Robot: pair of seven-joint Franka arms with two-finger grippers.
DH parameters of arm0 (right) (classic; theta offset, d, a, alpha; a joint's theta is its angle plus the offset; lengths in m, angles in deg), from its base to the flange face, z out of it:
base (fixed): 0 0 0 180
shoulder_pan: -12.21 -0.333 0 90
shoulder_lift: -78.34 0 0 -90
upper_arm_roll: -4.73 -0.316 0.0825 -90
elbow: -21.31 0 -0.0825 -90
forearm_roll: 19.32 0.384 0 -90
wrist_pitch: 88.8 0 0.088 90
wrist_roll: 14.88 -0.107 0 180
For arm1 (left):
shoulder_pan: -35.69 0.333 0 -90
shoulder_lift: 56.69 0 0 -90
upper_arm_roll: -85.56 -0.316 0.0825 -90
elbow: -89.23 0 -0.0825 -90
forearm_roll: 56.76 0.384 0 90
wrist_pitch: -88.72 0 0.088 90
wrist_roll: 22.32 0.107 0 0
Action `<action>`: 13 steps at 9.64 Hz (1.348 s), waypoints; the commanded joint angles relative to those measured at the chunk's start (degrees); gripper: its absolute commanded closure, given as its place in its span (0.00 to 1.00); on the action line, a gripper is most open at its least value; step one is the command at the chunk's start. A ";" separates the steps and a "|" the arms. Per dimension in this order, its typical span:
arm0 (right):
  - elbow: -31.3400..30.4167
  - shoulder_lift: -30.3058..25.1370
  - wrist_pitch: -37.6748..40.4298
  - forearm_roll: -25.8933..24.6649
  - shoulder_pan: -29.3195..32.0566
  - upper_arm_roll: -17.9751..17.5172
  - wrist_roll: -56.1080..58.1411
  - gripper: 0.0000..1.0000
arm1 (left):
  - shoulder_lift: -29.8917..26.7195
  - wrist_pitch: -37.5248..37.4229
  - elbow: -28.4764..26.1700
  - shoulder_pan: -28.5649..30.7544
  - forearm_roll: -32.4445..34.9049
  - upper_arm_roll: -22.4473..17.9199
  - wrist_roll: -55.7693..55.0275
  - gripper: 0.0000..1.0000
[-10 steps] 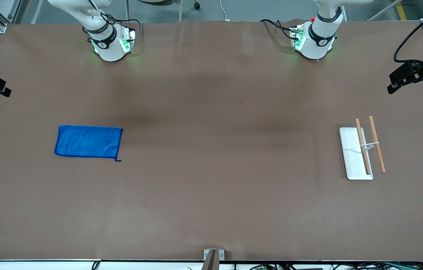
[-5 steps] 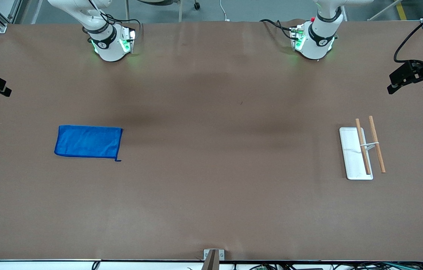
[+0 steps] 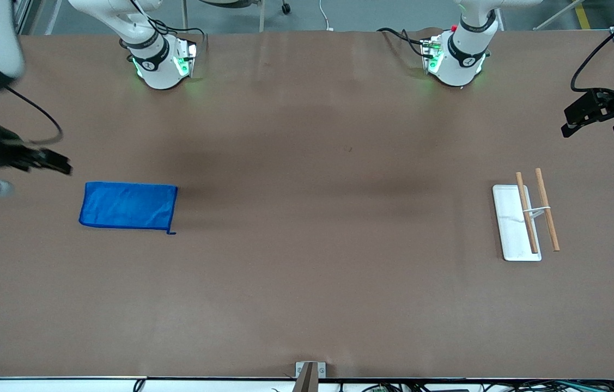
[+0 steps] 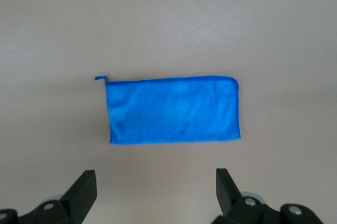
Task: Right arm passes towel to left arm to hang
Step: 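Reach the right gripper down to the blue towel's edge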
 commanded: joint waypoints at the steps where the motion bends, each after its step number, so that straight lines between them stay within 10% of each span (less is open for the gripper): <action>1: -10.49 3.13 -14.03 -0.12 2.74 0.18 5.70 0.00 | 0.83 0.35 -0.96 0.16 -0.60 0.14 0.78 0.01; 6: -19.65 15.97 -41.38 0.06 5.22 0.18 13.81 0.00 | 1.18 0.88 -1.04 0.16 -0.69 0.14 0.69 0.01; 10: -23.52 17.57 -46.96 0.67 5.31 -0.08 13.72 0.05 | 1.53 0.88 -1.04 0.25 -0.60 0.14 0.69 0.01; 13: -24.31 17.75 -47.40 0.94 5.31 -0.26 13.54 0.35 | 1.62 0.88 -1.13 0.25 -0.60 0.14 0.69 0.01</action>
